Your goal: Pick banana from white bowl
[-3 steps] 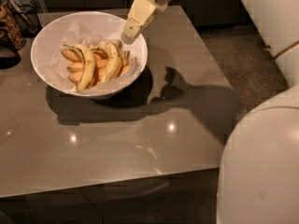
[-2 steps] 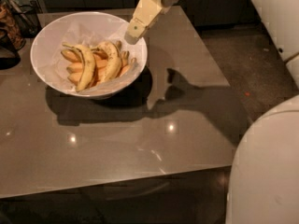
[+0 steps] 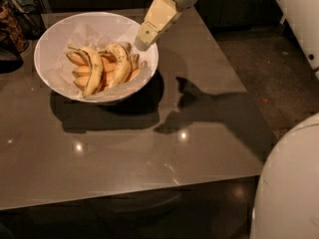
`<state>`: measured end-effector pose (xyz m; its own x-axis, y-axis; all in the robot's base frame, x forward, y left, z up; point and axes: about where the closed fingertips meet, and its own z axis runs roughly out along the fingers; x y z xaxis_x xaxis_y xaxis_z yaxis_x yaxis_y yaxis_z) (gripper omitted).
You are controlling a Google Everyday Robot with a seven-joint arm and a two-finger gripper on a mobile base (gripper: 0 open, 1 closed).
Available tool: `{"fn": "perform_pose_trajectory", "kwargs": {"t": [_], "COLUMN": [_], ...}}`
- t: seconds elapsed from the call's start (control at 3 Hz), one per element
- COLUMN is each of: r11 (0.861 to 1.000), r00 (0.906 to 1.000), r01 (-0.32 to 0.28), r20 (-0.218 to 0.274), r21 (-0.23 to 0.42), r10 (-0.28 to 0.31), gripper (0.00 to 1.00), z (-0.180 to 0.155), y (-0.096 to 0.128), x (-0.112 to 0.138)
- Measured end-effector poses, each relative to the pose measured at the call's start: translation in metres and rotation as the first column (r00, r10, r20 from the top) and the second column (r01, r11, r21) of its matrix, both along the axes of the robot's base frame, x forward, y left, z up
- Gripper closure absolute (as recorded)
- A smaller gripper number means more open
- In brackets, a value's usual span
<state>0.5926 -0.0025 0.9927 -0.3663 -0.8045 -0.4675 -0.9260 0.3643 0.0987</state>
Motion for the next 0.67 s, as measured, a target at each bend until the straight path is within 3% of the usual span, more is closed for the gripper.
{"fn": "perform_pose_trajectory", "kwargs": {"t": [0.33,0.67], "r11": [0.995,0.996], "r00": [0.9947,0.9963], "r01": [-0.102,-0.085], "r20": [-0.01,0.017], "r21": [-0.003,0.019], "r10": [0.102,0.084], "gripper": [0.0,0.0], "z": [-0.0031,-0.0008], "y": [0.0255,0.0306], "x": [-0.0028,0.0036]}}
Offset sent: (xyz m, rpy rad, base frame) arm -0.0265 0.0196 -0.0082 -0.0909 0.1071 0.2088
